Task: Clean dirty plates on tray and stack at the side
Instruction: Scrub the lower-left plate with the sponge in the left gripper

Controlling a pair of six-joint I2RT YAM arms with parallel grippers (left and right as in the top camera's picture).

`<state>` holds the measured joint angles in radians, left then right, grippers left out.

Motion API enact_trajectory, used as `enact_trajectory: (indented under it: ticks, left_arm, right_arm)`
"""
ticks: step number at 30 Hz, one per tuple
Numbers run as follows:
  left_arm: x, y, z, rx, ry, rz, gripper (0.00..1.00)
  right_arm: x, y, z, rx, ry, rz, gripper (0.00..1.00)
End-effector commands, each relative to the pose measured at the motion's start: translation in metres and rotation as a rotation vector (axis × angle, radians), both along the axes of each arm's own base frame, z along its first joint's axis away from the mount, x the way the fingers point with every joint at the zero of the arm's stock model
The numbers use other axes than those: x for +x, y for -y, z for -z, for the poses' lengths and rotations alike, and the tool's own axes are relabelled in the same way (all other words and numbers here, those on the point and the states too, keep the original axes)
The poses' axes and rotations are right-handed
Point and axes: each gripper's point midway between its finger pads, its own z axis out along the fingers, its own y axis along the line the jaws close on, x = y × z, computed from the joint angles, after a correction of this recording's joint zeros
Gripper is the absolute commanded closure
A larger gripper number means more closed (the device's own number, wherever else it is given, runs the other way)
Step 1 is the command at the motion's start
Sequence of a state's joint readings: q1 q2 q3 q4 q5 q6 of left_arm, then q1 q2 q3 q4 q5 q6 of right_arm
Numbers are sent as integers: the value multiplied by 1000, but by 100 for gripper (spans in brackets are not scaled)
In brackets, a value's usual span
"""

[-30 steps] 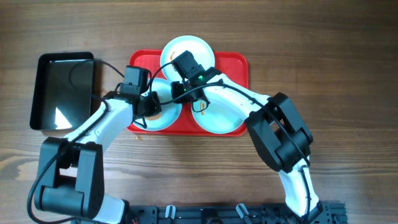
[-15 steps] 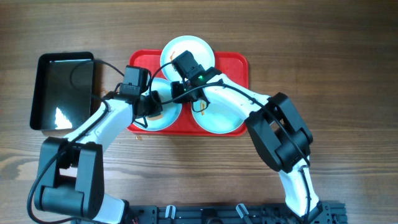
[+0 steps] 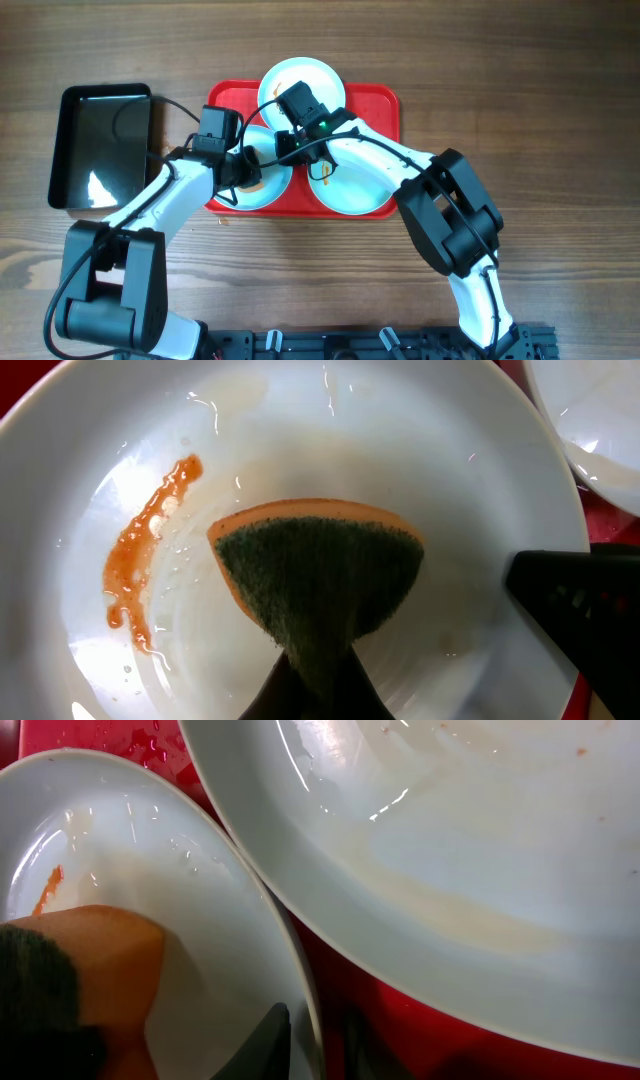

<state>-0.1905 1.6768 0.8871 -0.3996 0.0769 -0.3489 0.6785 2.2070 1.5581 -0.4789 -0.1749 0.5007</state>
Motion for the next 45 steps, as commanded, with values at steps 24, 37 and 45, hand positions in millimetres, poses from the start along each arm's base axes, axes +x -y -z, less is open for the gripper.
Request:
enact_trajectory:
  ticks: [24, 37, 45]
  left_arm:
    - [9, -38, 28, 223, -2, -76, 96]
    - [8, -98, 12, 570, 9, -73, 96]
    - [19, -103, -43, 614, 158, -140, 96]
  right_arm:
    - [-9, 9, 21, -52, -37, 2, 80]
    - [-10, 10, 21, -57, -42, 1, 80]
    - [-9, 9, 21, -54, -39, 2, 80]
